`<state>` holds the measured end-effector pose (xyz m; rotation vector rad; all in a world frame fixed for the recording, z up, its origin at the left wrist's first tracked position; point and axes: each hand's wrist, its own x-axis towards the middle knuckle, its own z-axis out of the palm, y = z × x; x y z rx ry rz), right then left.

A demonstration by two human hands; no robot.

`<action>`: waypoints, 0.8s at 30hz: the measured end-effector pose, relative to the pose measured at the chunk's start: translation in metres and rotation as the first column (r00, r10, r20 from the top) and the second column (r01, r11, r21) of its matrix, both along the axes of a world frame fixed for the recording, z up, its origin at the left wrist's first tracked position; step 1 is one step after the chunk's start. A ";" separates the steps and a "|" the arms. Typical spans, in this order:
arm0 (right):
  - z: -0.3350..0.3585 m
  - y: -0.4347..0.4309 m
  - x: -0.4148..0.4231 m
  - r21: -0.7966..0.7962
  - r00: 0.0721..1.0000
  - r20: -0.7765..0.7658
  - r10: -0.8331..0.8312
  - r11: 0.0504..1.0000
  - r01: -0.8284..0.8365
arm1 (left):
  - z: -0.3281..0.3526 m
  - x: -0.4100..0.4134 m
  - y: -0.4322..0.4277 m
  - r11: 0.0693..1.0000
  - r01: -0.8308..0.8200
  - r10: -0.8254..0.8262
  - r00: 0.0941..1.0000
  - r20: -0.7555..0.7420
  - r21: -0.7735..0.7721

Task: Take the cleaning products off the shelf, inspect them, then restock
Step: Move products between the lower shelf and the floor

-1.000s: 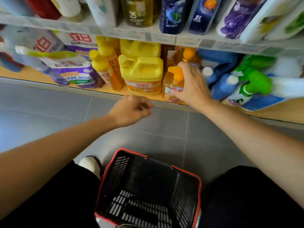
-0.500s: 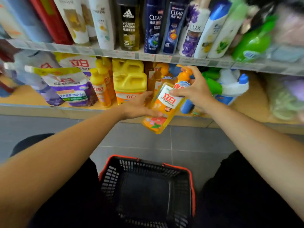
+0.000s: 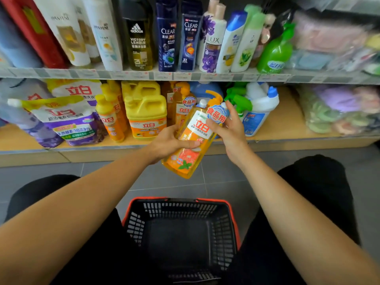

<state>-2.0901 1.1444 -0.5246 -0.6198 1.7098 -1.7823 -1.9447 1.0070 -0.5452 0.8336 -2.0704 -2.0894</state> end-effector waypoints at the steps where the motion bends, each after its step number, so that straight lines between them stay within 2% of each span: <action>1: -0.007 0.007 0.003 -0.022 1.000 0.019 0.006 1.000 -0.006 | -0.002 0.000 0.002 1.000 -0.006 0.006 1.000 0.005 0.016; 6: -0.039 0.037 0.024 -0.020 0.999 -0.027 0.018 1.000 -0.019 | -0.010 0.003 0.017 0.998 0.053 -0.053 0.999 0.005 0.042; 11: -0.033 0.041 0.024 -0.017 0.984 0.175 0.019 1.000 -0.016 | -0.018 0.010 0.042 0.986 0.063 -0.058 0.998 -0.034 0.153; 14: -0.021 0.051 0.015 -0.045 0.987 0.147 0.062 0.997 -0.055 | -0.002 0.015 0.043 0.981 0.151 -0.151 0.988 -0.008 0.118; 16: -0.013 0.058 0.010 -0.051 0.992 0.072 0.099 0.994 -0.096 | 0.018 0.014 0.037 0.997 0.066 -0.065 0.998 -0.023 0.047; 18: -0.006 0.063 0.010 0.016 0.989 -0.074 0.126 0.992 -0.126 | 0.038 0.011 0.031 0.994 -0.112 0.111 0.982 -0.151 -0.001; 19: -0.003 0.064 0.012 0.059 0.977 -0.158 0.143 0.989 -0.135 | 0.047 0.010 0.030 0.987 -0.157 0.146 0.963 -0.226 -0.029; 21: 0.003 0.066 0.017 0.120 0.934 -0.299 0.196 0.979 -0.167 | 0.060 0.011 0.032 0.982 -0.147 0.103 0.941 -0.323 -0.115; 24: 0.013 0.070 0.028 0.177 0.848 -0.460 0.264 0.963 -0.204 | 0.070 0.016 0.032 0.951 -0.114 0.023 0.954 -0.299 -0.289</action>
